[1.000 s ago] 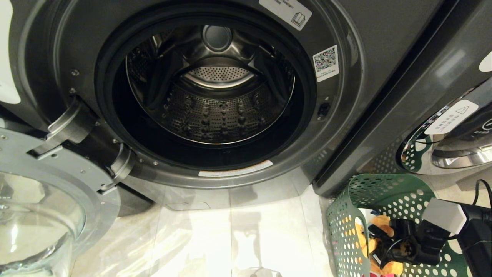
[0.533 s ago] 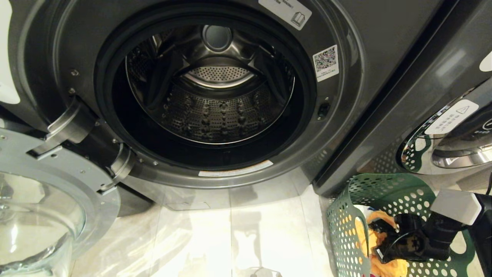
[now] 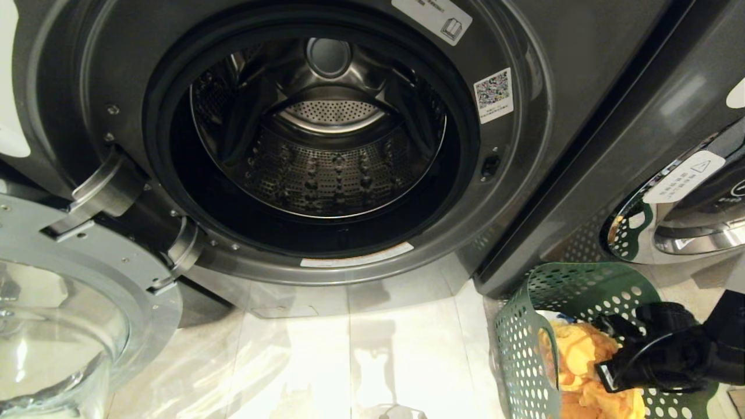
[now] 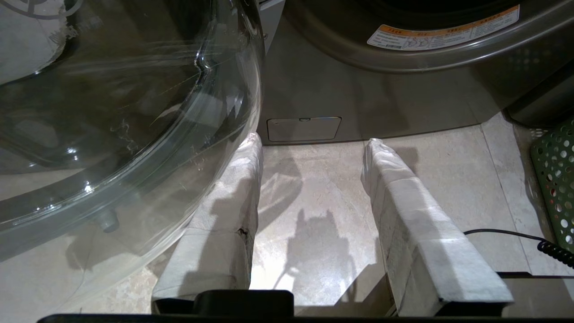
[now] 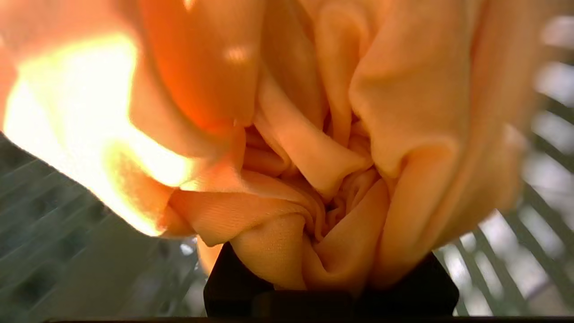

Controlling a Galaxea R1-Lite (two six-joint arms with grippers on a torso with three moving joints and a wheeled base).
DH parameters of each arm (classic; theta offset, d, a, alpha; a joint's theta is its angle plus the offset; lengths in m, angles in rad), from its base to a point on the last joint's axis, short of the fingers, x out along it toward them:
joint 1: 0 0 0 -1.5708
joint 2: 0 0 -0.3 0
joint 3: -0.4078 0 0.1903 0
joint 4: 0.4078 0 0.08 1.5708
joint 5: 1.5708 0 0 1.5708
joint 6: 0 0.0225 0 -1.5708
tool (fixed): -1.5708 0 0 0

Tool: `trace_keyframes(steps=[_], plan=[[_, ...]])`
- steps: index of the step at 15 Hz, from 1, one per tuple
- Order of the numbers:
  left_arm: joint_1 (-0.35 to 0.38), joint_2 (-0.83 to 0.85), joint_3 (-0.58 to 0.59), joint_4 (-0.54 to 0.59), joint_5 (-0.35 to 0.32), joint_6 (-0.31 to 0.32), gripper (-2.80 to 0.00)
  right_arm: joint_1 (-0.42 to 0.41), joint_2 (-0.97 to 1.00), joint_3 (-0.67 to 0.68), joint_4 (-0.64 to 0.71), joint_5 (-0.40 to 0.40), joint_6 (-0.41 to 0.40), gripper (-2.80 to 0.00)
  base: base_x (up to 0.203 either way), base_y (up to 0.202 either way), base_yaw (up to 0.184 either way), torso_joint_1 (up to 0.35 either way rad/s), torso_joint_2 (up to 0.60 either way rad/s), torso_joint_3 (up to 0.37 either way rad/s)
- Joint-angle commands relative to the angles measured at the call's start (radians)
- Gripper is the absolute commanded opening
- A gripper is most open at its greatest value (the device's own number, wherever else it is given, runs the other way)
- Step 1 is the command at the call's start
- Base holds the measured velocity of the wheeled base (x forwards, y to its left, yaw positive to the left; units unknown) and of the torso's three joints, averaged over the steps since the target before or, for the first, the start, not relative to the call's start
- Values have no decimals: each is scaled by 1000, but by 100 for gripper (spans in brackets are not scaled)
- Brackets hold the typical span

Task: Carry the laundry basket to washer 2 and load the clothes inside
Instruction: Place the clothes into the washing machine

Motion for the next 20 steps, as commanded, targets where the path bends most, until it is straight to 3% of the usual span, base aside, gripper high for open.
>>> trace_keyframes(steps=[1,6,10,12,14,16,20], plan=[[0,1,-1,0,1,0,-280,-2,-233,87,4,1,5,-280,0,0,0,0,0,0],[0,1,0,0,0,0,-280,-3,-751,280,63,-5,20,-280,0,0,0,0,0,0],[0,1,0,0,1,0,-280,-4,-1127,318,151,-54,8,-280,0,0,0,0,0,0],[0,1,0,0,1,0,-280,-2,-1319,283,272,-66,-16,-280,0,0,0,0,0,0],[0,1,-1,0,0,0,-280,28,-1494,183,507,-50,-77,-280,0,0,0,0,0,0],[0,1,0,0,0,0,-280,158,-1578,32,728,0,-190,-280,0,0,0,0,0,0],[0,1,0,0,1,0,-280,468,-1533,-75,797,31,-316,-280,0,0,0,0,0,0]])
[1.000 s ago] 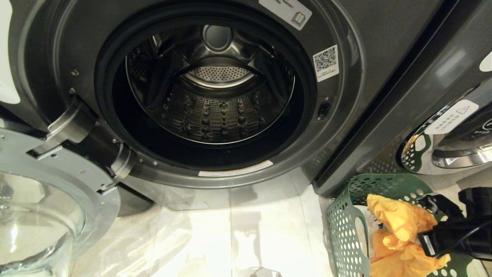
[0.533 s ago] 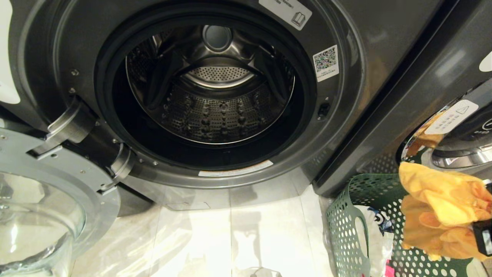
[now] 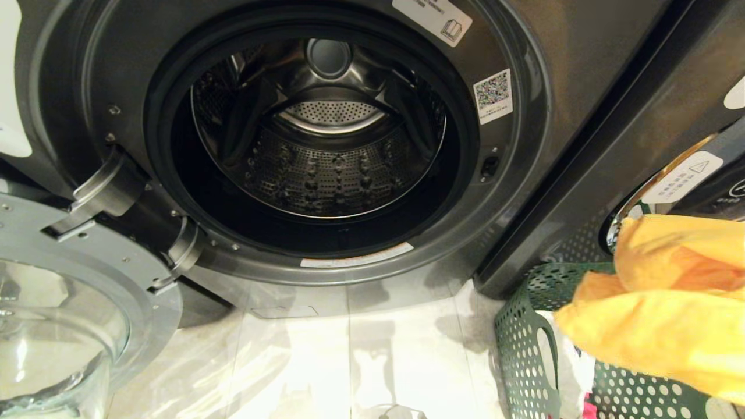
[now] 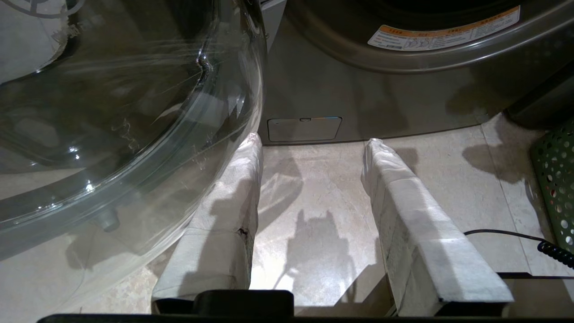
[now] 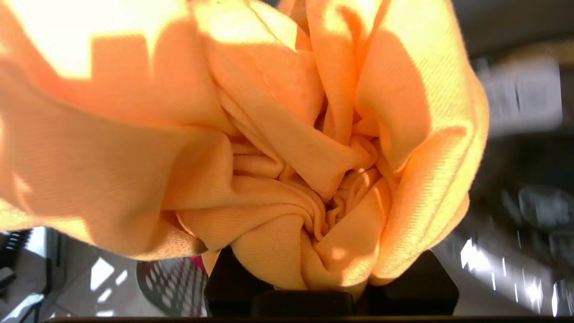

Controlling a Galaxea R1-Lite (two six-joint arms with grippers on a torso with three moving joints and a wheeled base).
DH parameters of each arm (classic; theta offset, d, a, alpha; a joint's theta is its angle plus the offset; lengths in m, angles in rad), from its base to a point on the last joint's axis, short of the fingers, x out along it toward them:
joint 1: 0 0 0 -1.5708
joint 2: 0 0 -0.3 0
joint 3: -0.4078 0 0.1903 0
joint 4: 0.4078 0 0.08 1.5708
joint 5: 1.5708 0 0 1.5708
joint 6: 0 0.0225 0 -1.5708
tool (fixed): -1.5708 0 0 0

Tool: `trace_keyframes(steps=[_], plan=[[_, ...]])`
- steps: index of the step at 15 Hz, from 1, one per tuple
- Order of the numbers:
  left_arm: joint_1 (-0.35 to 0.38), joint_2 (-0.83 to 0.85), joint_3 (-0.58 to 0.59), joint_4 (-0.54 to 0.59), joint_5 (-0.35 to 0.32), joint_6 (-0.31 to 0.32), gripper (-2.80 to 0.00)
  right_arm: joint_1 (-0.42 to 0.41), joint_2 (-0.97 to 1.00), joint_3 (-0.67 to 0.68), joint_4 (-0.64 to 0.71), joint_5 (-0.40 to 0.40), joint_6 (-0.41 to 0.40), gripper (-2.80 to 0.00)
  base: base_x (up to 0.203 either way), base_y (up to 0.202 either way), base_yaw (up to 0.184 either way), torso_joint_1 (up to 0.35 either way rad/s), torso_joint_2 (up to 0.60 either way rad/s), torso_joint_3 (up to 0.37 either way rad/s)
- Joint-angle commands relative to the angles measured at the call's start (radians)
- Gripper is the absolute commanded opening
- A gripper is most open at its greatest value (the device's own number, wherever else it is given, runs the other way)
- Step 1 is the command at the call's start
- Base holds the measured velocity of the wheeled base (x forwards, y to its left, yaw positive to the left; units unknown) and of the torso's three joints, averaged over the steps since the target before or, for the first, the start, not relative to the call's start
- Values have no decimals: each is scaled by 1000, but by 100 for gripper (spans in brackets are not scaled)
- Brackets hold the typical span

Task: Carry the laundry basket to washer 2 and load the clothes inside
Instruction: Place the clothes into the washing machine

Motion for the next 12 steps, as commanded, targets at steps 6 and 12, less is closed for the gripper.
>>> trace_keyframes(steps=[6,12], plan=[[0,1,0,0,-1,0,-280,559,364,-64,-301,-113,80,-280,0,0,0,0,0,0],[0,1,0,0,-1,0,-280,729,767,-268,-738,-187,252,-280,0,0,0,0,0,0]])
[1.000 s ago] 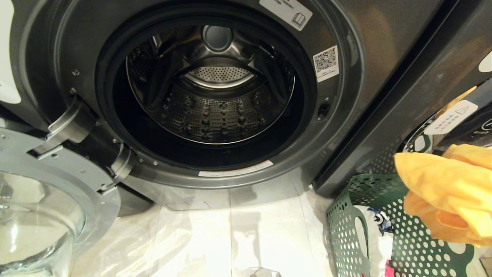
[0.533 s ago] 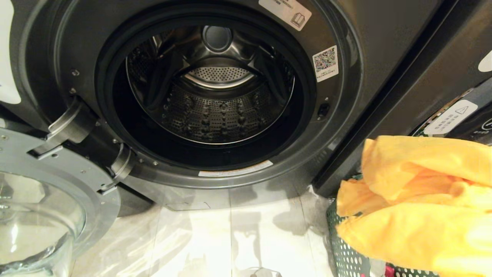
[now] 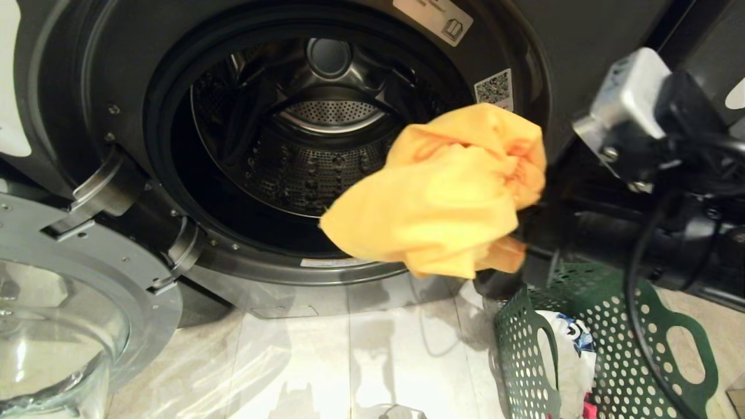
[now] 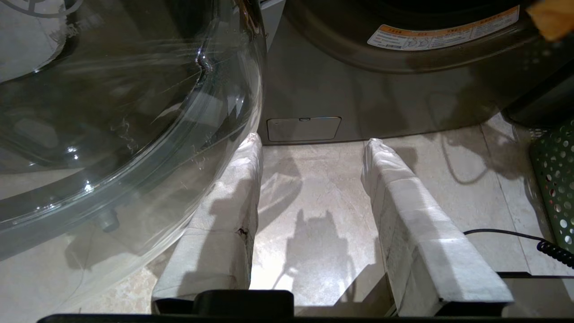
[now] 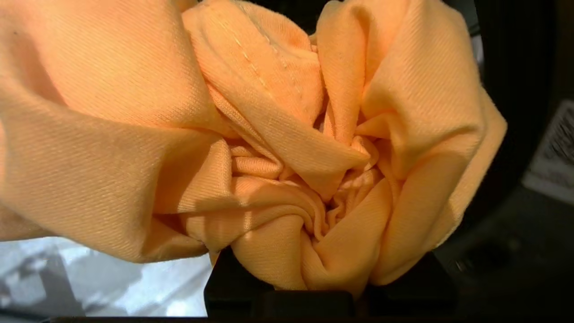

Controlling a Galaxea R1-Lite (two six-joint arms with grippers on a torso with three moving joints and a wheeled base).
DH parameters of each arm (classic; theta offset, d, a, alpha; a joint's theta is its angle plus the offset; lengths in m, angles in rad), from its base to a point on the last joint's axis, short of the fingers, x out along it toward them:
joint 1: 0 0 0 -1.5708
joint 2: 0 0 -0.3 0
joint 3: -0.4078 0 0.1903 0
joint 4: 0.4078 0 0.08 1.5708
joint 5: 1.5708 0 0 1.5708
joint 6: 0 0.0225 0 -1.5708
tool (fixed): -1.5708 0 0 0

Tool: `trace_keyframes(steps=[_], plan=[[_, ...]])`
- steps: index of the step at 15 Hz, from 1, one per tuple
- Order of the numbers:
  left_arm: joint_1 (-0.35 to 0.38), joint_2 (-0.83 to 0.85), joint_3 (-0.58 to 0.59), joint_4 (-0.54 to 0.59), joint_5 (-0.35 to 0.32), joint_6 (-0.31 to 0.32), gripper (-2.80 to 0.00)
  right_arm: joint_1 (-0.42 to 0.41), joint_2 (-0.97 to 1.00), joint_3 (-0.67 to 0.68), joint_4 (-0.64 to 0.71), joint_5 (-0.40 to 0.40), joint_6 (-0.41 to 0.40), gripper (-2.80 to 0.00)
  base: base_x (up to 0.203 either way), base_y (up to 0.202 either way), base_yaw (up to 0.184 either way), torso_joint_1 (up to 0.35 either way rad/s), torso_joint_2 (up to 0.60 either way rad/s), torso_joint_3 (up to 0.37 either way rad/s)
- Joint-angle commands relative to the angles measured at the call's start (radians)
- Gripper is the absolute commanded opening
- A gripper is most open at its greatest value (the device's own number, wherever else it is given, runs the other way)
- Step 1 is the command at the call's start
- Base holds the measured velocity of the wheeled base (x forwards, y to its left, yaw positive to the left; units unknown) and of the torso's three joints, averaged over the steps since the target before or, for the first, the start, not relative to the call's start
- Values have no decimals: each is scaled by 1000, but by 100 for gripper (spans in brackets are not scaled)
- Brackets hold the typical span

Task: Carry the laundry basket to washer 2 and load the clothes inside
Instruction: Place the clothes into the washing machine

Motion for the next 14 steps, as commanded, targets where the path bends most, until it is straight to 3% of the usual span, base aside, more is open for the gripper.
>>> trace_keyframes(steps=[1,6,9,14], plan=[[0,1,0,0,0,0,-280,33,156,-52,-96,-1,18,-280,0,0,0,0,0,0],[0,1,0,0,1,0,-280,85,302,-65,-304,-26,-12,-280,0,0,0,0,0,0],[0,1,-1,0,1,0,-280,87,432,-90,-451,-95,-36,-280,0,0,0,0,0,0],[0,1,0,0,0,0,-280,79,710,-340,-796,-203,-112,-280,0,0,0,0,0,0]])
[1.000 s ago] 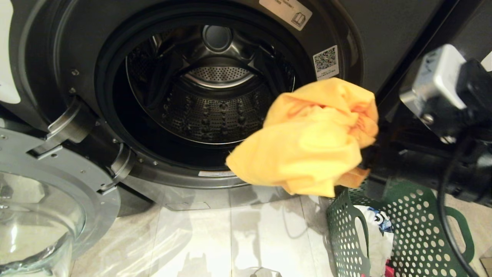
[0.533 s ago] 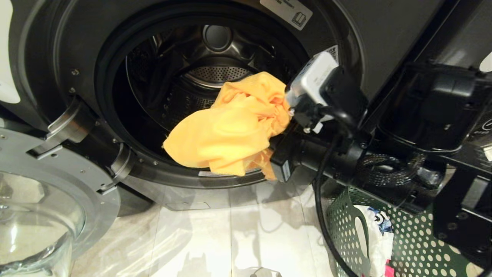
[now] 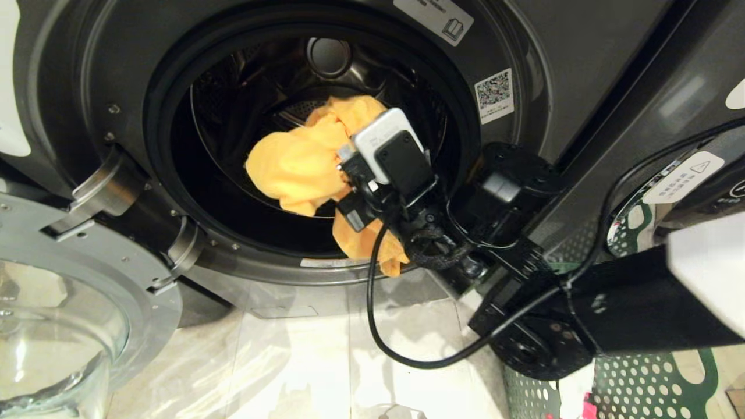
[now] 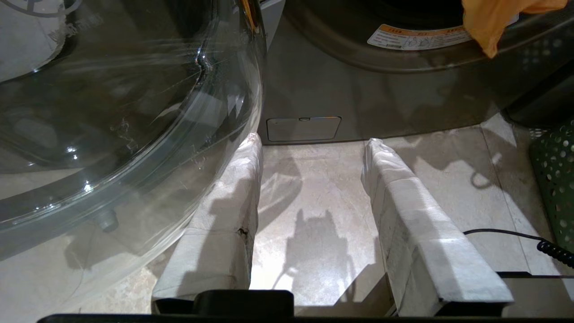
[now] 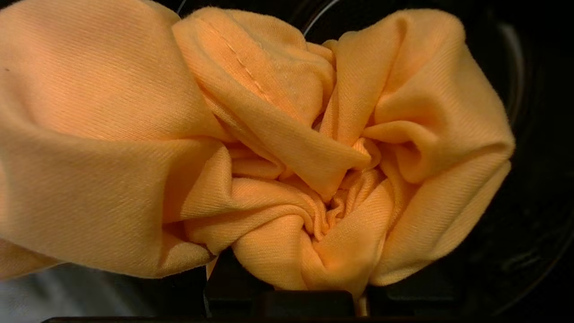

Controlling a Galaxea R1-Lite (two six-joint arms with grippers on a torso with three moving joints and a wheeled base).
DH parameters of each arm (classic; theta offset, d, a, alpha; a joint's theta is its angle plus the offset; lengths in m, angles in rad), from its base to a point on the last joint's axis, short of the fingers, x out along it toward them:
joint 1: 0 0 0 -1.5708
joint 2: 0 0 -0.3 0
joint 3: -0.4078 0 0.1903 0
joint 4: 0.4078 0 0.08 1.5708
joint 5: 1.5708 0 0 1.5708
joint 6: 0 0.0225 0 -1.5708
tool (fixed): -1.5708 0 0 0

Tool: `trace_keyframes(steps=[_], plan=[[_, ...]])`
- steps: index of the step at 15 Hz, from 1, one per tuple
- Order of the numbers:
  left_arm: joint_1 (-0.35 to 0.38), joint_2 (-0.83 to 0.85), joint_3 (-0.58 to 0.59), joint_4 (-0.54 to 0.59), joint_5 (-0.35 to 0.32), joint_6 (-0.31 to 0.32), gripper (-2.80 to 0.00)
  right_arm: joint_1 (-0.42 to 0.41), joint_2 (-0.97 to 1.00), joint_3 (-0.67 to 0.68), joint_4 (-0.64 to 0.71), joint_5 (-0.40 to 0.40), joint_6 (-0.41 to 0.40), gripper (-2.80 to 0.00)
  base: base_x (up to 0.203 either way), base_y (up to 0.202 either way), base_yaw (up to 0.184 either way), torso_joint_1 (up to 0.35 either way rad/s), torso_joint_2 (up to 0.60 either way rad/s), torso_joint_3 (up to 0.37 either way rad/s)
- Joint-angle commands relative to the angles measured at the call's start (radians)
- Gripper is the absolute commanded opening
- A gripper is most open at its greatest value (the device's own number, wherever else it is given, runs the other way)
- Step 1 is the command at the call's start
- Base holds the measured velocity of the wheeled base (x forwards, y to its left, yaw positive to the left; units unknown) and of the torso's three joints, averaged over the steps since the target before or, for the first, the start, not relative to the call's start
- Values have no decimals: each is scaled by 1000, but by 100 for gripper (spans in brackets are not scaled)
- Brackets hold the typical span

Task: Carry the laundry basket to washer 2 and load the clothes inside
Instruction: Place the clothes into the washing machine

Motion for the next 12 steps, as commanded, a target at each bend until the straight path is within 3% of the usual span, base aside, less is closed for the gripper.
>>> trace_keyframes(steps=[1,4,8,11,12], plan=[[0,1,0,0,1,0,-280,-11,138,-103,-89,-5,-29,-280,0,0,0,0,0,0],[0,1,0,0,-1,0,-280,-40,260,-296,-110,-33,-50,-280,0,0,0,0,0,0],[0,1,-1,0,1,0,-280,-85,386,-548,50,-149,-14,-280,0,0,0,0,0,0],[0,1,0,0,1,0,-280,-121,476,-682,96,-166,-5,-280,0,0,0,0,0,0],[0,1,0,0,1,0,-280,-138,489,-688,104,-167,-6,-207,0,0,0,0,0,0]])
